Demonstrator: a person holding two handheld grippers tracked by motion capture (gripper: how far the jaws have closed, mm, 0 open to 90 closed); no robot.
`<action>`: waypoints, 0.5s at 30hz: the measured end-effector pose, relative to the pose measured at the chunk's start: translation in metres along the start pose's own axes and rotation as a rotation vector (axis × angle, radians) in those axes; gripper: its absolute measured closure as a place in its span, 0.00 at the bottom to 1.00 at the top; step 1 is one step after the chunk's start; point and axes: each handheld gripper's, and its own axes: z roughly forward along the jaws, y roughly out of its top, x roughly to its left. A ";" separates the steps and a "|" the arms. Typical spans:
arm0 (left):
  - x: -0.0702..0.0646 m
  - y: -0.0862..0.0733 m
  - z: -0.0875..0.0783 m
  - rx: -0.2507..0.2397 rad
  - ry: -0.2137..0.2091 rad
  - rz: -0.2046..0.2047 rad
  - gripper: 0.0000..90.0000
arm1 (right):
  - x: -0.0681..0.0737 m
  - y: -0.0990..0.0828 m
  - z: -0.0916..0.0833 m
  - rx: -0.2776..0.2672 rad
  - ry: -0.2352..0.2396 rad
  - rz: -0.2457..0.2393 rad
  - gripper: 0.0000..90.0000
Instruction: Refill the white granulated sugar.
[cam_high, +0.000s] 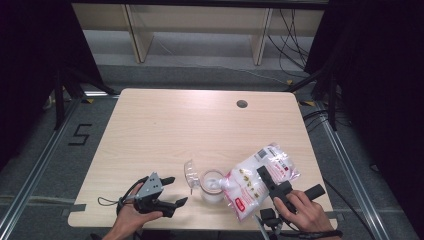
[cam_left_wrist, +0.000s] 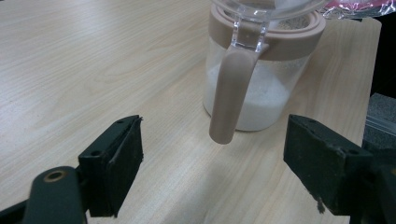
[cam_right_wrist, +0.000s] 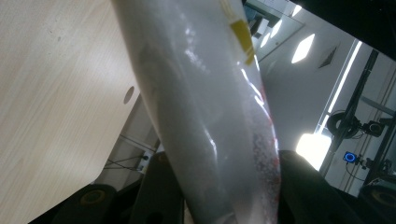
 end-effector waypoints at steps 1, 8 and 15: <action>0.000 0.000 0.000 0.000 0.000 0.000 0.22 | 0.000 0.000 0.000 0.000 0.000 0.000 0.81; 0.000 0.000 0.000 0.000 0.000 -0.003 0.22 | -0.001 0.000 0.000 -0.006 0.001 -0.014 0.81; 0.000 0.000 0.000 0.000 0.001 -0.004 0.22 | -0.001 0.000 0.000 -0.007 0.000 -0.013 0.81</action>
